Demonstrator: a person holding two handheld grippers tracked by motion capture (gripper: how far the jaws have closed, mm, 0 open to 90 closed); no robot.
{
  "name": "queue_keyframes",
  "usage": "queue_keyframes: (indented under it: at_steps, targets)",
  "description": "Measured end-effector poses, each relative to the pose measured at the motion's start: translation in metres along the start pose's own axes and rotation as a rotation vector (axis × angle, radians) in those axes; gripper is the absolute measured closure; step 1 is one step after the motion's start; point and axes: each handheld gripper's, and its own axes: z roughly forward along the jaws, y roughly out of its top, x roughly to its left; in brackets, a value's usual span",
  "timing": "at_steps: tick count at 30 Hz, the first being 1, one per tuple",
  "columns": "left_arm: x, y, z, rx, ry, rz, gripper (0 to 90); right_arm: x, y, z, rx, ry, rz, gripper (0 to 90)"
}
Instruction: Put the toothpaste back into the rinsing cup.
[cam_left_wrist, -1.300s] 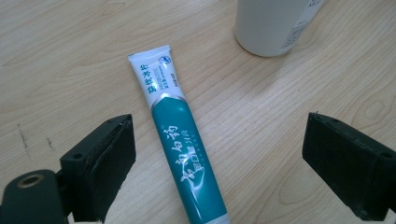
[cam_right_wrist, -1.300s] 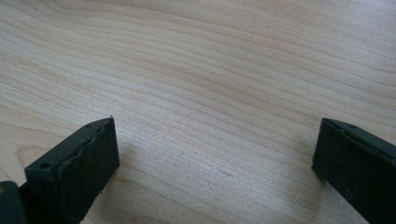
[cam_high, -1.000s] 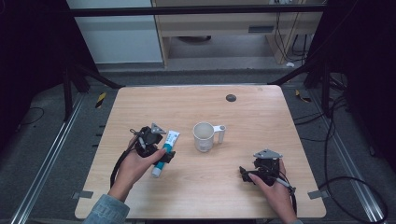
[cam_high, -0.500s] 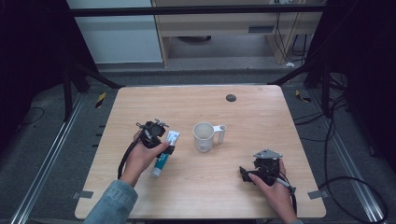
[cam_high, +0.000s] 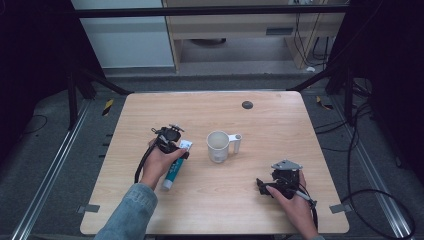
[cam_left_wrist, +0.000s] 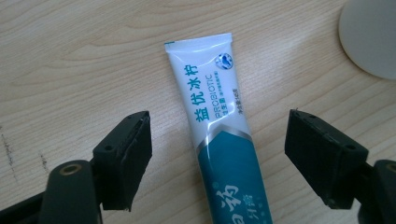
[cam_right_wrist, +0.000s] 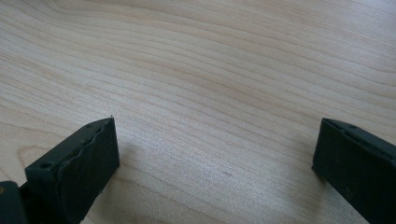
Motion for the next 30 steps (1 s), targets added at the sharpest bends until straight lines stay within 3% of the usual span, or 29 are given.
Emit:
queue_keyframes:
  at_steps: [7,13,30]
  targets:
    - [-0.006,0.007,0.006,0.020,0.011,0.008,36.6,0.000,0.000,0.000,0.002,0.004,0.008,0.6]
    - [-0.005,0.008,0.014,0.052,0.033,-0.004,39.1,0.000,0.000,0.000,0.002,0.003,0.006,0.6]
    - [-0.004,0.013,0.024,0.095,0.018,-0.015,46.1,0.000,0.000,0.000,0.002,0.005,0.007,0.6]
